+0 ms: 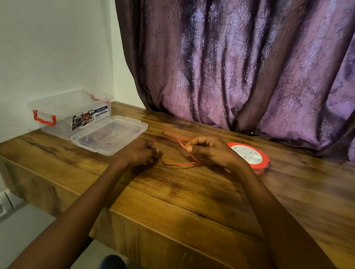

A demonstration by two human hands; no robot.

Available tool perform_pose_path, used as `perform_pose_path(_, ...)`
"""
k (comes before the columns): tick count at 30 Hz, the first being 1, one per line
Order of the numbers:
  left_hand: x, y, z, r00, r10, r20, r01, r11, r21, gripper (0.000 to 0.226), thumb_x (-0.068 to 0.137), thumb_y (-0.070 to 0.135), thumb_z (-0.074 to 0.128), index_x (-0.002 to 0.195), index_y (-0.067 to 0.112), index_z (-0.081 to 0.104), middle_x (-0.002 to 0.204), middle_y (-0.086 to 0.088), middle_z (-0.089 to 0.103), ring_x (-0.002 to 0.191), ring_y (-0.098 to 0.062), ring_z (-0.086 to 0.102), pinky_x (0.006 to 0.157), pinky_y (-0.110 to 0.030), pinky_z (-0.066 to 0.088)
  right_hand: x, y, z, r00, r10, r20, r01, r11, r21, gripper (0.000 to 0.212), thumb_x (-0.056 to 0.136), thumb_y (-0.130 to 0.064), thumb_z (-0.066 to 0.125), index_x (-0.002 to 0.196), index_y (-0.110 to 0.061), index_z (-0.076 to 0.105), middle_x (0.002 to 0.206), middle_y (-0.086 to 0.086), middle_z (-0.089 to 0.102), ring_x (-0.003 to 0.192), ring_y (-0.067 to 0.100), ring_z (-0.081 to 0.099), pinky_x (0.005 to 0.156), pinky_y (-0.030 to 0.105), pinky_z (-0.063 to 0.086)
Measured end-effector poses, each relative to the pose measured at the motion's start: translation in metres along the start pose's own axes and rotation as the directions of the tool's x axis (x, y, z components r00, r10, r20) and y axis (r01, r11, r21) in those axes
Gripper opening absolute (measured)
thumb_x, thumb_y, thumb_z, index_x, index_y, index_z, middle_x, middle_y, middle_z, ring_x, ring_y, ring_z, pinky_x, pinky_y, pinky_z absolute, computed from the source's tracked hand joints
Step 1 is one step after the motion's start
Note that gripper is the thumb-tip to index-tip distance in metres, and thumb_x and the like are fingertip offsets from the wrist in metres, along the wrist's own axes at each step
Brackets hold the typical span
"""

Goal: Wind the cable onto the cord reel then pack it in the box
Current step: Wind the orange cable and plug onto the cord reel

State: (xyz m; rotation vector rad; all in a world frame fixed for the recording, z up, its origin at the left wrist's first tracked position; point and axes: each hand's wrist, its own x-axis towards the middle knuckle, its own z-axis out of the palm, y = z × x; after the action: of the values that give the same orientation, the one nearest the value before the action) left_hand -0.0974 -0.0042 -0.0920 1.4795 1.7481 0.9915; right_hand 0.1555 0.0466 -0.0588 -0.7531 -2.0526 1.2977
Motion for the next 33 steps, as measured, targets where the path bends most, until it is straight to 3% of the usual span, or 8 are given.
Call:
perform_pose_path(5,0.005,0.019,0.012,0.988,-0.088,0.13,0.134,0.907,-0.4,0.025,0.09,-0.001,0.045,0.094,0.011,0.066,0.098,-0.014,0.073,0.078,-0.021,0.066,0.068,-0.029,0.05,0.003,0.016,0.004,0.99,0.065,0.122,-0.039,0.979,-0.202,0.012,0.086,-0.007,0.074,0.087,-0.019,0.075,0.08,0.0,0.069,0.07,0.005,0.058,0.069,0.024,0.047)
perform_pose_path(9,0.003,0.023,0.001,0.973,-0.127,0.194,0.207,0.854,-0.477,0.033,0.091,-0.001,0.029,0.103,0.009,0.059,0.111,-0.022,0.067,0.085,-0.033,0.065,0.078,-0.037,0.055,0.007,0.021,0.007,0.981,0.05,0.189,0.032,0.913,-0.406,0.016,0.083,-0.015,0.077,0.081,-0.03,0.076,0.082,-0.004,0.073,0.076,0.006,0.06,0.076,0.031,0.047)
perform_pose_path(13,0.002,0.021,-0.009,0.981,-0.111,0.156,0.175,0.856,-0.486,0.02,0.102,0.016,0.045,0.116,0.009,0.057,0.109,-0.019,0.07,0.068,-0.023,0.069,0.057,-0.028,0.06,0.009,0.022,0.009,0.971,0.08,0.224,-0.007,0.951,-0.309,0.019,0.085,-0.006,0.073,0.087,-0.025,0.076,0.076,-0.013,0.072,0.071,-0.004,0.059,0.069,0.015,0.046)
perform_pose_path(16,0.004,0.018,-0.008,0.994,-0.094,0.048,0.105,0.905,-0.412,0.014,0.098,0.012,0.057,0.111,0.007,0.058,0.085,-0.014,0.069,0.053,-0.017,0.063,0.046,-0.026,0.054,0.018,0.021,0.014,0.993,0.07,0.098,-0.039,0.958,-0.284,0.015,0.089,-0.004,0.069,0.086,-0.017,0.075,0.08,-0.004,0.073,0.073,0.005,0.061,0.071,0.021,0.048)
perform_pose_path(19,0.004,0.012,-0.01,0.997,-0.078,-0.019,0.07,0.959,-0.276,0.02,0.096,0.006,0.056,0.115,-0.001,0.055,0.073,-0.014,0.062,0.05,-0.022,0.054,0.042,-0.027,0.045,0.038,0.019,0.021,0.996,0.052,-0.079,-0.085,0.864,-0.497,0.013,0.092,-0.023,0.066,0.08,-0.021,0.071,0.081,0.001,0.075,0.073,0.016,0.066,0.069,0.03,0.05)
perform_pose_path(22,0.0,0.003,-0.018,0.997,-0.04,-0.06,0.028,0.983,-0.183,0.023,0.093,0.008,0.058,0.114,-0.002,0.054,0.069,-0.013,0.06,0.053,-0.024,0.049,0.048,-0.031,0.039,0.053,0.016,0.039,0.982,0.061,-0.177,-0.165,0.721,-0.672,0.015,0.082,-0.047,0.064,0.079,-0.033,0.071,0.082,-0.006,0.072,0.078,0.018,0.067,0.062,0.027,0.046)
perform_pose_path(28,-0.003,-0.015,-0.034,0.981,0.007,-0.194,-0.001,0.999,0.032,0.009,0.095,0.019,0.058,0.102,0.017,0.053,0.083,-0.014,0.071,0.054,-0.02,0.058,0.042,-0.026,0.041,0.088,0.014,0.066,0.991,0.041,-0.124,-0.123,0.599,-0.791,0.034,0.077,-0.052,0.071,0.108,-0.038,0.072,0.113,0.0,0.072,0.106,0.025,0.065,0.088,0.037,0.052)
perform_pose_path(33,-0.001,-0.026,-0.035,0.975,0.055,-0.217,-0.016,0.984,0.18,0.009,0.094,0.023,0.061,0.094,0.028,0.053,0.086,-0.005,0.073,0.067,-0.017,0.067,0.044,-0.024,0.044,0.098,0.022,0.068,0.998,-0.001,-0.066,-0.053,0.585,-0.809,0.022,0.079,-0.046,0.073,0.098,-0.034,0.073,0.1,-0.003,0.073,0.096,0.021,0.065,0.08,0.035,0.053)
